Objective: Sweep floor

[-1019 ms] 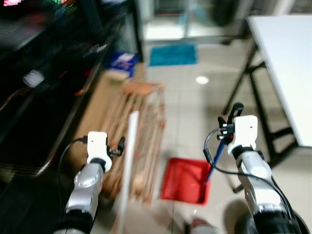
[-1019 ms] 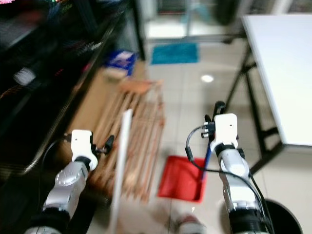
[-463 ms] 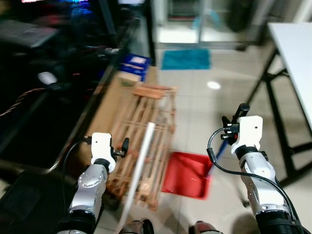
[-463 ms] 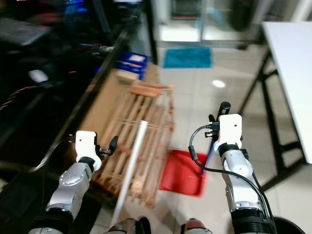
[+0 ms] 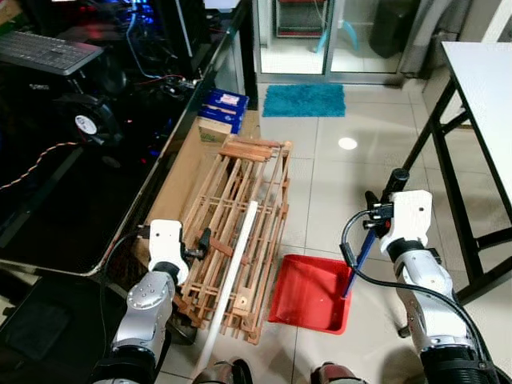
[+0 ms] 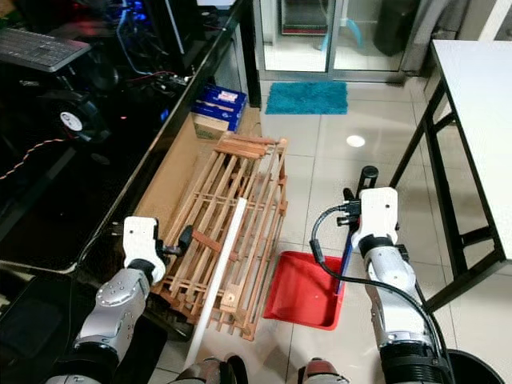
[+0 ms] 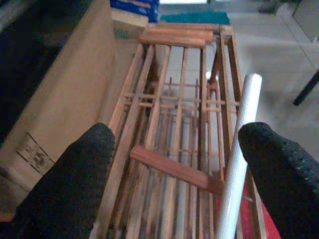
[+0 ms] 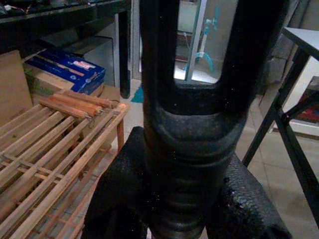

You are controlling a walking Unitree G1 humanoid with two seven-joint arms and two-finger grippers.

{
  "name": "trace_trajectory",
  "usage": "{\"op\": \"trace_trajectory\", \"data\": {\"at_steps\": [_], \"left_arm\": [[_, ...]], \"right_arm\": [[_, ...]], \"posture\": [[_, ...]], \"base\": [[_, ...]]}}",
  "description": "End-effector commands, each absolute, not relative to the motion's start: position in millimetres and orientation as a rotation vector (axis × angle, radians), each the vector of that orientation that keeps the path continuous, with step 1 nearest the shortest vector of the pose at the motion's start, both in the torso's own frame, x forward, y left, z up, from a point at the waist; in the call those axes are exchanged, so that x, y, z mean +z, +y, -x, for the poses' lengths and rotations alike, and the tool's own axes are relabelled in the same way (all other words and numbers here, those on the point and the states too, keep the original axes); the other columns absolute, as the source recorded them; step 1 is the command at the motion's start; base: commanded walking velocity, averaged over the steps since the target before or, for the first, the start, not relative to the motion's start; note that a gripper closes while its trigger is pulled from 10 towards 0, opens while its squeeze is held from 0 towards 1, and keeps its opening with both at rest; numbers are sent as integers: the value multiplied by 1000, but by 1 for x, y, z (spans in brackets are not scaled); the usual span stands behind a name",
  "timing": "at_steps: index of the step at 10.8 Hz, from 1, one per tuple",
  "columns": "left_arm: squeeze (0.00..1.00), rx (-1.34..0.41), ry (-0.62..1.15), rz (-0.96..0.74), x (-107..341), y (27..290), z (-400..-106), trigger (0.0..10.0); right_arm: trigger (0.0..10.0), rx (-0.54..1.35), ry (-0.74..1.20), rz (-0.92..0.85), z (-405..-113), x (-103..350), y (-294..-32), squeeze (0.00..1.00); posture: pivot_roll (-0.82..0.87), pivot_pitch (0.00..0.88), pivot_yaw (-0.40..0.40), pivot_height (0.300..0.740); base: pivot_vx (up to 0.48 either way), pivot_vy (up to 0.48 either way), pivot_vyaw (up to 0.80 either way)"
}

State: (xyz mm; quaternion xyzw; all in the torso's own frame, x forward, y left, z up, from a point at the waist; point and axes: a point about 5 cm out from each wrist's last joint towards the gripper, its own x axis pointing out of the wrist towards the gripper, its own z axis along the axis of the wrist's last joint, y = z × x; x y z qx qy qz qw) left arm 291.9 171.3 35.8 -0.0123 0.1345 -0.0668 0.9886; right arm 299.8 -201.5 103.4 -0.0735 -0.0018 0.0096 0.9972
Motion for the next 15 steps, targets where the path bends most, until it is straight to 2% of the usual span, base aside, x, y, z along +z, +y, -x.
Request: {"op": "trace_trajectory", "data": {"at_steps": [1, 6, 13, 15], "left_arm": [[0, -149, 326, 31, 26, 172, -286, 10000], [0, -184, 358, 36, 21, 166, -284, 10000], [0, -172, 352, 43, 23, 167, -285, 10000], [0, -172, 359, 43, 21, 167, -284, 10000]], "right_arm": [[10000, 30, -43, 149, -300, 112, -199, 0], [10000, 30, -35, 152, -301, 111, -201, 0], [10000, 48, -41, 151, -301, 112, -197, 0], [10000, 49, -38, 151, -301, 111, -197, 0]], "posture": [[-203, 157, 121, 740], [-208, 152, 120, 740], [-208, 149, 120, 740], [-207, 151, 119, 740]], "base": [[0, 0, 0], [0, 0, -749], [0, 0, 0], [0, -255, 0]]}}
